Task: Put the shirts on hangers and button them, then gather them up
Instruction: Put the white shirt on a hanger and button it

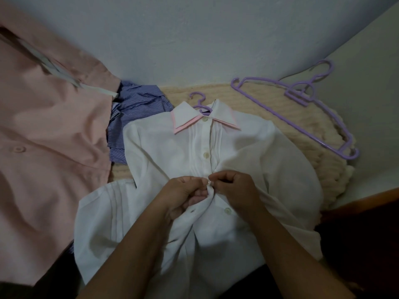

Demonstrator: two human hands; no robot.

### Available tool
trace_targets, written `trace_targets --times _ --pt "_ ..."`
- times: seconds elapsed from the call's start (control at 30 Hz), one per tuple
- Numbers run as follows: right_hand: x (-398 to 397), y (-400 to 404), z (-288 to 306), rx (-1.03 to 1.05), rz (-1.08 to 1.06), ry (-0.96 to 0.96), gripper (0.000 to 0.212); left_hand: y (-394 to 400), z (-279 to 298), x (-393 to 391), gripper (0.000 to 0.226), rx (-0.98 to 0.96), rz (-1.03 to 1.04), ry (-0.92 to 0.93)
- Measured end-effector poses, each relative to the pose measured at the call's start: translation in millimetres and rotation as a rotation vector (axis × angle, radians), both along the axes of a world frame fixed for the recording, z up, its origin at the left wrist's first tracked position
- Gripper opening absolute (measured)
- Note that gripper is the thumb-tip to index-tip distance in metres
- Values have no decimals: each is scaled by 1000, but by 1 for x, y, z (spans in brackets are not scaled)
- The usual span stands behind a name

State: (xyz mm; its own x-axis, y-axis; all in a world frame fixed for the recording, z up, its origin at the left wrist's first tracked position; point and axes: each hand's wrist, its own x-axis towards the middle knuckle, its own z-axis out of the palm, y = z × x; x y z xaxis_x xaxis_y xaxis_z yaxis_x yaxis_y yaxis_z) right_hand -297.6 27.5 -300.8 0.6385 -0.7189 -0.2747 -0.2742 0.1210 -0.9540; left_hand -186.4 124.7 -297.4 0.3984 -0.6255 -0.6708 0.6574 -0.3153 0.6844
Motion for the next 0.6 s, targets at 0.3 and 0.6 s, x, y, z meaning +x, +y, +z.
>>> trace_targets --times 0.3,0.6 --pt "52 -49 41 -20 -23 -144 21 -51 41 39 11 -104 99 -218" --pt "43 -46 5 187 -43 -41 22 -26 1 23 24 162 -39 -601"
